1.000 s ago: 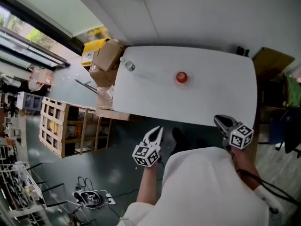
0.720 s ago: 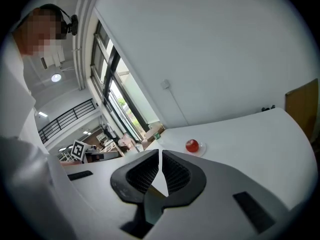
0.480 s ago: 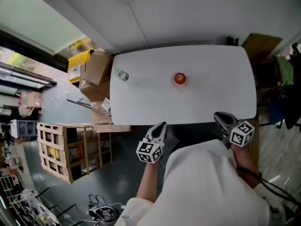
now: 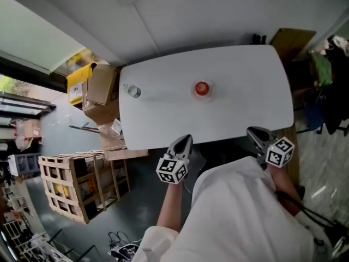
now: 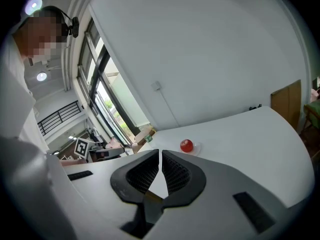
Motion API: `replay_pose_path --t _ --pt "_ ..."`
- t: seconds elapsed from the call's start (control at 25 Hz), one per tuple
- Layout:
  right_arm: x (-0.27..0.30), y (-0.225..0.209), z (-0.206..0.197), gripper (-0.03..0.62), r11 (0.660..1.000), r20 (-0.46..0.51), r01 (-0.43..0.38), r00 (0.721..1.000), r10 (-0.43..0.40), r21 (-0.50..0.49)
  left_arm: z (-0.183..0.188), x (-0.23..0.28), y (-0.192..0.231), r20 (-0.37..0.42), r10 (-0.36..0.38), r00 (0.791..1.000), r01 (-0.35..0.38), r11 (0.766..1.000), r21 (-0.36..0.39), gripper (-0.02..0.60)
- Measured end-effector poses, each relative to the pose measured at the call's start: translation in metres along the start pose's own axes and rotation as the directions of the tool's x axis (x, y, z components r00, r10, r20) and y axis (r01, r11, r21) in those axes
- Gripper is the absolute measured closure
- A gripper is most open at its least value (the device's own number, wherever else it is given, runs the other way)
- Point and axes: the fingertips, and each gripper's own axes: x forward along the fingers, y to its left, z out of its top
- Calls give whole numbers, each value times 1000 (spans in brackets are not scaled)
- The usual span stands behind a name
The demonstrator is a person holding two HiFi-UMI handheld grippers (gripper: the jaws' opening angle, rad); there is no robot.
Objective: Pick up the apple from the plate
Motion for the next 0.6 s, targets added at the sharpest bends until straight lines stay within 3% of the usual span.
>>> replay_pose_path --t 0.32,0.6 --pt "7 -16 6 549 1000 -3 -14 1000 14 20 5 28 -2 -10 6 1000 -6 1000 -4 580" --pt "25 -37 22 549 998 -19 -56 998 56 22 14 67 12 -26 69 997 -69 998 8 579"
